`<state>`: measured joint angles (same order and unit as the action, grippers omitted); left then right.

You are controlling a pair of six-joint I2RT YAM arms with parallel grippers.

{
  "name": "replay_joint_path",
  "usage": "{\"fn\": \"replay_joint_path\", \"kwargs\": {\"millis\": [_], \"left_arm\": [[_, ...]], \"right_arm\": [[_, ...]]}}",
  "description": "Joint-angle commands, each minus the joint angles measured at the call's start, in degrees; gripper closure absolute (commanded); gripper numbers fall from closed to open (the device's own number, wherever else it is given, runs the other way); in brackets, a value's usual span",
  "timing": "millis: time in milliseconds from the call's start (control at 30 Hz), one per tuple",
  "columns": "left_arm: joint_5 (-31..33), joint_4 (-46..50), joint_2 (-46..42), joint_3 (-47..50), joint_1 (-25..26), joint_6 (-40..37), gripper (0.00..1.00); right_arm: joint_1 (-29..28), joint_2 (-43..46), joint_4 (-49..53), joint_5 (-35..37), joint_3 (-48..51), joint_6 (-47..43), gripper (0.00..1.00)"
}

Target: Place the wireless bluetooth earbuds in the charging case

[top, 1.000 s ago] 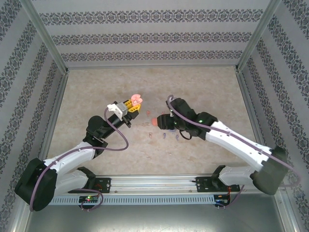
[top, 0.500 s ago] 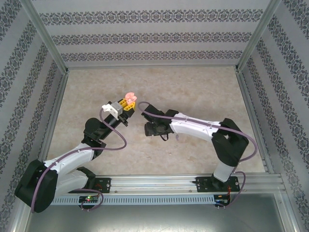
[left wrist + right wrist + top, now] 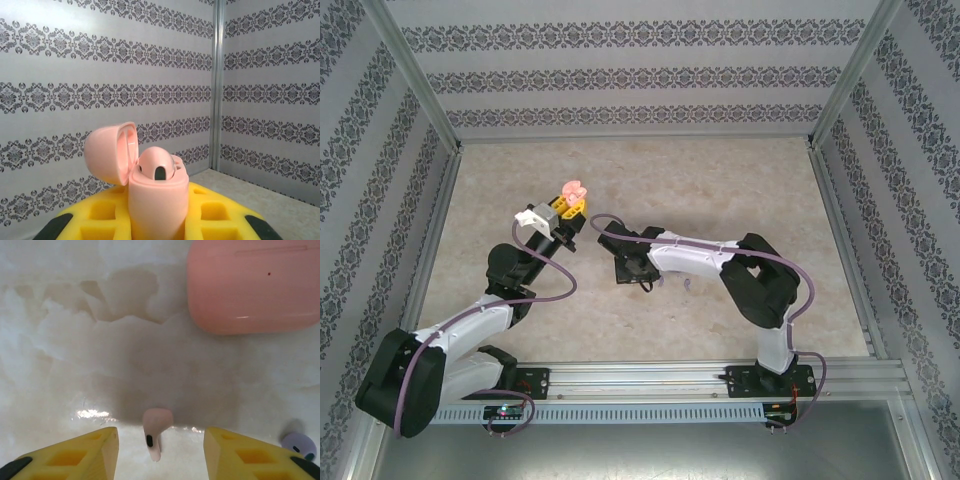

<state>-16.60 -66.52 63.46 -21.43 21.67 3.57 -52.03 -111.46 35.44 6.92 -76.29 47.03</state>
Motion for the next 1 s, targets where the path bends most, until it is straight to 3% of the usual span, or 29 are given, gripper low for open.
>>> {"fn": "replay_joint_path", "kwargs": {"millis": [0,967], "left_arm": [[0.0,-5.3,0.6,0.4,-0.7,1.8,1.00],[-0.8,-7.5,2.2,1.3,-2.2,3.3,1.00]], "right_arm": [[-0.6,-1.7,2.1,2.2,-1.9,1.7,0.52],[-1.2,-6.4,3.3,2.1,-4.7,2.5,0.66]]}}
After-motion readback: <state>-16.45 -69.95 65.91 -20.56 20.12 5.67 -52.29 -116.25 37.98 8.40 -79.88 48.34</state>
